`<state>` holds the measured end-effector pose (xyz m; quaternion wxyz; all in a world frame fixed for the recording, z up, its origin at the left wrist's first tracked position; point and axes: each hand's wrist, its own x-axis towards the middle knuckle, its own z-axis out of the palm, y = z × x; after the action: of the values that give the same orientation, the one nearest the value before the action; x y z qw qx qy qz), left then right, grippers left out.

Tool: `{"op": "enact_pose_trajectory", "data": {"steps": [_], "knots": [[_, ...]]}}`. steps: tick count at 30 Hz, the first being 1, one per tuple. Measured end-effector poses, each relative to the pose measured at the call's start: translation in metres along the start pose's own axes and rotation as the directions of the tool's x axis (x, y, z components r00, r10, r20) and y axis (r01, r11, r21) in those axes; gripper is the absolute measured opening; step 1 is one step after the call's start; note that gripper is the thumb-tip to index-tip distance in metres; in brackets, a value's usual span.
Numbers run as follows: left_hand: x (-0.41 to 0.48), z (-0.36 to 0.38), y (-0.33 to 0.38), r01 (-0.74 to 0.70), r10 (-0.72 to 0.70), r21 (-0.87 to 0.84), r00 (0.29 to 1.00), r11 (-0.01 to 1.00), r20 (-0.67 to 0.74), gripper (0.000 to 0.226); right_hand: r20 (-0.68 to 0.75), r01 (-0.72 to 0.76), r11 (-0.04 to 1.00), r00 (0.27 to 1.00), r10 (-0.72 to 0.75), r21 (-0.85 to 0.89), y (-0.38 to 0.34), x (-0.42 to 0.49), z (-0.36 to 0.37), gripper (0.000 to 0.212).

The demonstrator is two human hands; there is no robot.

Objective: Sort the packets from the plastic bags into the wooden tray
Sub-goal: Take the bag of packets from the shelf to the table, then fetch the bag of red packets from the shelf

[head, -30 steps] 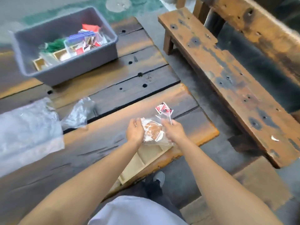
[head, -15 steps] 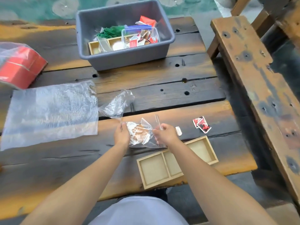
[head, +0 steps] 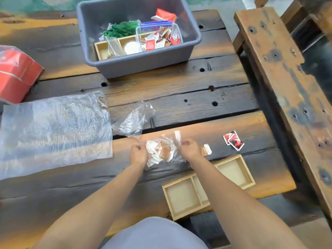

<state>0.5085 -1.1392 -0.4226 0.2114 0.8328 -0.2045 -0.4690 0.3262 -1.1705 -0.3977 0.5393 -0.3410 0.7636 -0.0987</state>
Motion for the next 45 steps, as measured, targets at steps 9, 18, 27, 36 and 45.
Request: {"op": "enact_pose_trajectory", "data": {"steps": [9,18,27,36,45], "knots": [[0.006,-0.003,0.016,-0.118,0.138,0.195,0.986,0.974,-0.095,0.019,-0.072,-0.013,0.995,0.997,0.021,0.102,0.008,-0.005,-0.001,0.016],[-0.06,0.062,0.056,-0.516,0.443,0.336,0.854,0.788,0.272,0.017,-0.157,0.12,0.988,0.978,-0.135,-0.097,0.039,-0.038,-0.043,0.024],[-0.233,0.209,0.029,-0.943,0.373,0.326,0.326,0.064,0.869,0.022,-0.485,-0.158,0.987,0.866,0.119,-0.04,0.198,-0.147,-0.147,0.033],[-0.435,0.237,-0.139,-0.877,-0.111,-0.088,-0.04,-0.472,0.993,0.034,-0.545,-0.359,0.831,0.632,0.551,0.424,0.416,-0.342,-0.122,0.046],[-0.606,0.171,-0.336,-0.528,-0.516,-0.588,-0.297,-0.613,0.803,0.039,-0.401,-0.354,0.485,0.286,0.87,0.8,0.549,-0.529,-0.009,0.052]]}}
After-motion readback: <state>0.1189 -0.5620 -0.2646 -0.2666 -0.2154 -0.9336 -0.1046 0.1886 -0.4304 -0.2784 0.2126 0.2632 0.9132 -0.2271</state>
